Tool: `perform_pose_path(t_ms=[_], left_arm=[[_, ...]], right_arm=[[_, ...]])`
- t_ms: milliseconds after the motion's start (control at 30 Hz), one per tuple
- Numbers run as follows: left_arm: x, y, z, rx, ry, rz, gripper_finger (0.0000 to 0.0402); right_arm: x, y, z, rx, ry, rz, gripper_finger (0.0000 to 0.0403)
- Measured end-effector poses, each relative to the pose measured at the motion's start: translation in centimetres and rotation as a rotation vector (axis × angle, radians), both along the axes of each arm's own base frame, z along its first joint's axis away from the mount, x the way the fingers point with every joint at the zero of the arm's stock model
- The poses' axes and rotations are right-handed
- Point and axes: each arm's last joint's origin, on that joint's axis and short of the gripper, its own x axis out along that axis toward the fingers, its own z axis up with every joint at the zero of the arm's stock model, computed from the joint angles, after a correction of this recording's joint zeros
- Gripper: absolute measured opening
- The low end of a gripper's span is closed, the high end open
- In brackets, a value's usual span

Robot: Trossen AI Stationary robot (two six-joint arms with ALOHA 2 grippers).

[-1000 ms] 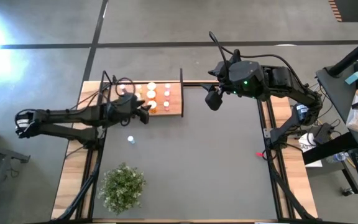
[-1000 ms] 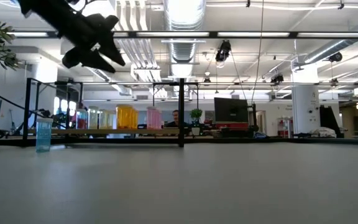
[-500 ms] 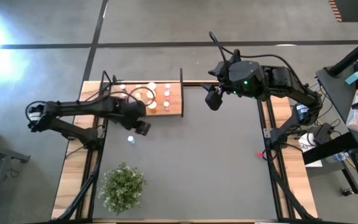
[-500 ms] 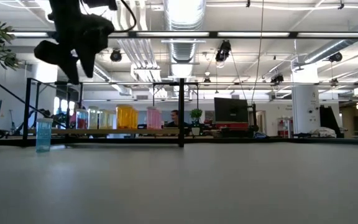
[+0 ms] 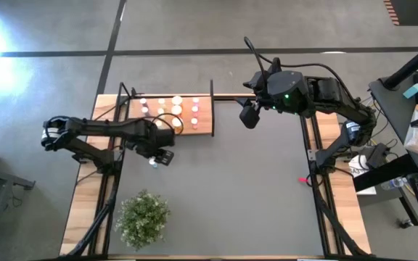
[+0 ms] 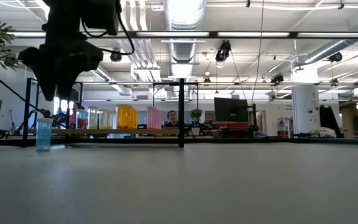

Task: Pick and place medicine bottles onto shelf by color
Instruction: Put the blue pill bottle on the shelf

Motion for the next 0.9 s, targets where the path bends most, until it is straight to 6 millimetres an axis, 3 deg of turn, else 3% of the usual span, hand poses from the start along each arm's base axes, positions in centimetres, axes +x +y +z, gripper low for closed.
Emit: perform_pose_path(t_ms=[900], left_arm=[[-1.2,-0.6,-4.9,0.048,0.041,0.014,0.0181]], right_arm=[[0.0,0.0,0.0,0.000,0.000,0.000,0.0249]])
